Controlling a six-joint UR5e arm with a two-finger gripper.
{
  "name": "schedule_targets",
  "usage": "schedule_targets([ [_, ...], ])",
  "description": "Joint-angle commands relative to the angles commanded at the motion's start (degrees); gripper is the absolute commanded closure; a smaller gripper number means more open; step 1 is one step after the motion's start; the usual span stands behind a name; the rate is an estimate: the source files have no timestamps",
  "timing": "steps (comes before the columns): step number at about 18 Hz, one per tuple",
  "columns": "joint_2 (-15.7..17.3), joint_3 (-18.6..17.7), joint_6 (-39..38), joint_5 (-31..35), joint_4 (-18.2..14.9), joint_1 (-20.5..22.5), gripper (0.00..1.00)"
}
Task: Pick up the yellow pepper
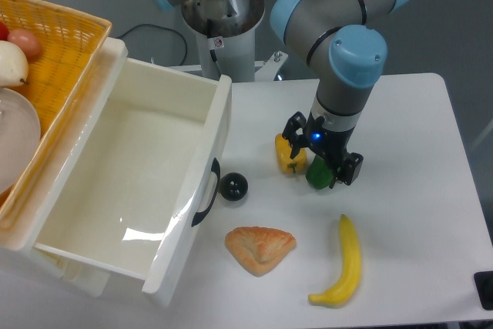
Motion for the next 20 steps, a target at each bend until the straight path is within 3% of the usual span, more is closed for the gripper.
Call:
schedule_targets([
  [4,0.4,-2.3,4.3,0.4,0.2,-0.2,0.00],
  [11,0.9,-5.4,2.8,4.1,-0.7,1.5,0.00],
  [15,1.2,-7.0,-4.5,4.2,-1.3,2.7,0.00],
  [20,1.4,-8.0,-20.6,4.1,-2.9,2.8,0.00],
])
